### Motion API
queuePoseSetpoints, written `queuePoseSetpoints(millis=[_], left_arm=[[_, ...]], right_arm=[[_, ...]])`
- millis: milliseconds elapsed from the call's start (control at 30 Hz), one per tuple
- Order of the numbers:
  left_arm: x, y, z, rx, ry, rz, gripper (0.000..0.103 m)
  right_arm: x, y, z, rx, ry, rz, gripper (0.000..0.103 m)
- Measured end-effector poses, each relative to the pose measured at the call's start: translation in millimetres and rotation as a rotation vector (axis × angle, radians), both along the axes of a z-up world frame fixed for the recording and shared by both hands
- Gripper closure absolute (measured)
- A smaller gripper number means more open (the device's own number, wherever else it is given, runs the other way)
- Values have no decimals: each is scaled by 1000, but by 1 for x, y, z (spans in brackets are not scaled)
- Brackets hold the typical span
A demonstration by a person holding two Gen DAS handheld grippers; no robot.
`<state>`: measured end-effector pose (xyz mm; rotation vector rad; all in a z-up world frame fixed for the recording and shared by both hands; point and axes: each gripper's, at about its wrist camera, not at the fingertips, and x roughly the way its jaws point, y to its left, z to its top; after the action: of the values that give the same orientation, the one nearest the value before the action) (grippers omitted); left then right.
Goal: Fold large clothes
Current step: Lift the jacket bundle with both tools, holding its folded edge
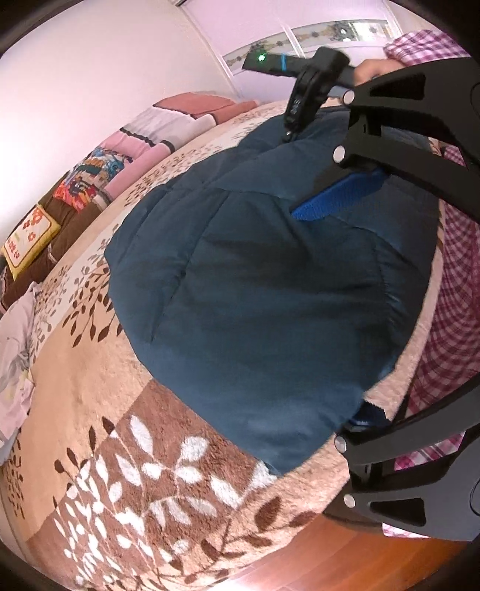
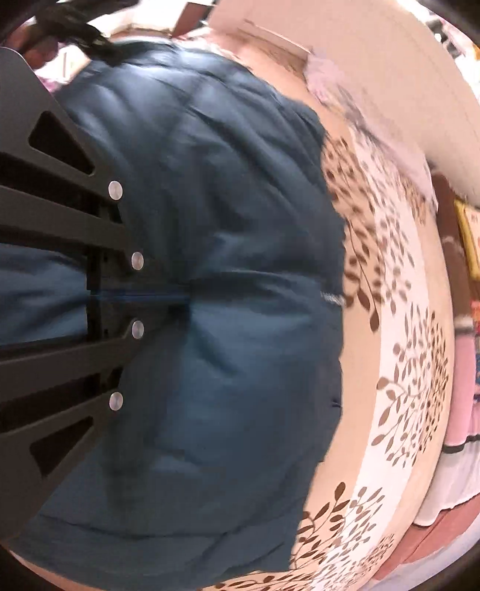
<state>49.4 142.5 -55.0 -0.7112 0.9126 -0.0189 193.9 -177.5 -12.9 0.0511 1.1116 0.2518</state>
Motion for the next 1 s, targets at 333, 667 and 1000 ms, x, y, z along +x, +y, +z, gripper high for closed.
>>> queuePoseSetpoints(millis=[333, 667, 1000], left_arm=[[2, -5, -6, -4, -24, 16, 24], [-8, 1, 0, 21, -64, 5, 80], [-19, 4, 5, -18, -75, -8, 82]], right_arm=[[62, 15, -23, -138, 17, -18, 103], [23, -8, 34, 99, -24, -22, 103], [-61, 7, -5, 91, 138, 87, 103]])
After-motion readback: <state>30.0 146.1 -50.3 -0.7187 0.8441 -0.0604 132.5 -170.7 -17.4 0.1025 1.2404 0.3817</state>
